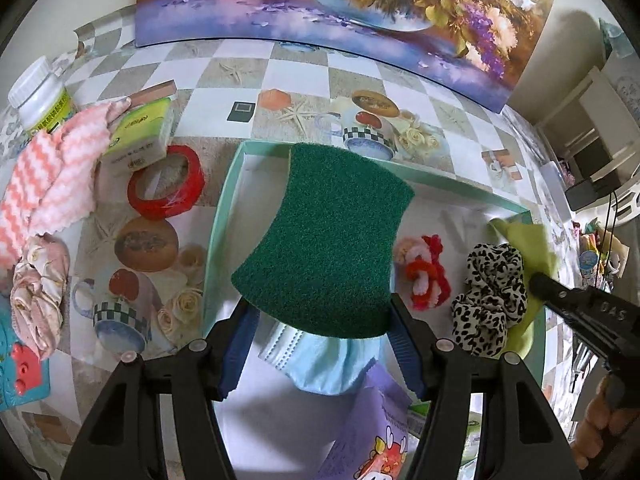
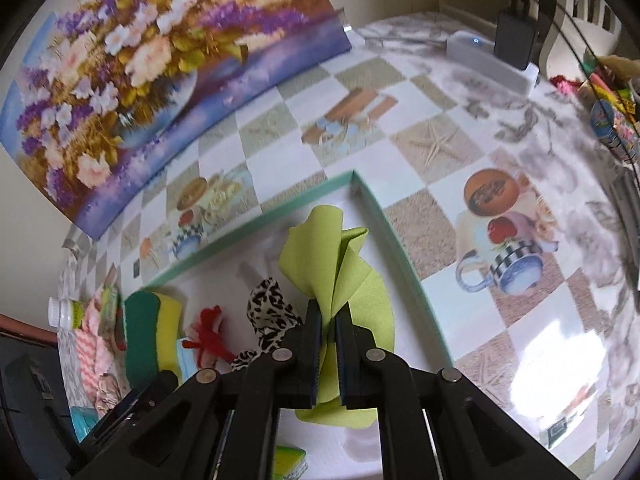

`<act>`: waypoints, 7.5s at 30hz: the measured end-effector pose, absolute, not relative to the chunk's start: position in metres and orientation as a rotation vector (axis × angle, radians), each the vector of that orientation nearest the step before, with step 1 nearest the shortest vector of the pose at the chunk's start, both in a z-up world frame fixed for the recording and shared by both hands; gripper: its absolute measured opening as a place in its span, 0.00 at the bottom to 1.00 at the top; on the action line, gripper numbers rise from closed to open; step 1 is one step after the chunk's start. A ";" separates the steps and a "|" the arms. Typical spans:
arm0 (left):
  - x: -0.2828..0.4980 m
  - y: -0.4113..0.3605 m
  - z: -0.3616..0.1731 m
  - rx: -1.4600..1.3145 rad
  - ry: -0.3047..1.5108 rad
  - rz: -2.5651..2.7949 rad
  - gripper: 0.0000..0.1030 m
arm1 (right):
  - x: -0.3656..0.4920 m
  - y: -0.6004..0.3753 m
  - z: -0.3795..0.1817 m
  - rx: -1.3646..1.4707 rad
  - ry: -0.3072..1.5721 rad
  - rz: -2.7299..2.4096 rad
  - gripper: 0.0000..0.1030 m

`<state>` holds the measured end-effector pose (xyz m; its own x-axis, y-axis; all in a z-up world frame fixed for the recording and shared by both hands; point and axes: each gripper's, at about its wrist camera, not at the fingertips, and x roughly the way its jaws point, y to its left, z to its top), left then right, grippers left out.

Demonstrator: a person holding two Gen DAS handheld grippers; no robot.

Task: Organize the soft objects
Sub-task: 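Carry the sponge and lime cloth into the white tray and release both, then move both open grippers back toward the pink-striped cloth and scrunchie, then grasp the floral pink scrunchie with the right gripper, then grasp the pink-white zigzag cloth with the left gripper, then carry the zigzag cloth and floral scrunchie into the white tray and release both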

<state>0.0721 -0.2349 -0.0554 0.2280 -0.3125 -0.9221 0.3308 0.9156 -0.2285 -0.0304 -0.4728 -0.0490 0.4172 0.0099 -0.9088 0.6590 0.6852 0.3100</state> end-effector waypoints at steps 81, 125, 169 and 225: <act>0.103 -0.036 0.045 -0.033 1.028 -0.029 0.93 | 0.049 -0.279 0.015 0.380 1.122 -0.178 0.68; 0.185 0.074 -0.041 -0.161 1.326 -0.056 0.93 | 0.131 -0.155 -0.087 0.495 1.271 0.202 0.42; 0.255 -0.042 -0.093 0.340 1.514 -0.171 0.78 | 0.123 -0.197 -0.085 0.413 1.271 0.025 0.08; 0.127 -0.053 0.111 -0.047 0.905 -0.375 0.09 | 0.058 -0.256 0.046 0.572 0.920 0.105 0.03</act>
<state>0.1268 -0.0533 0.1105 0.5574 -0.3375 -0.7586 0.2980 0.9341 -0.1966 0.0578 -0.2563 0.0464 0.6120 0.3241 -0.7214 0.1525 0.8467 0.5097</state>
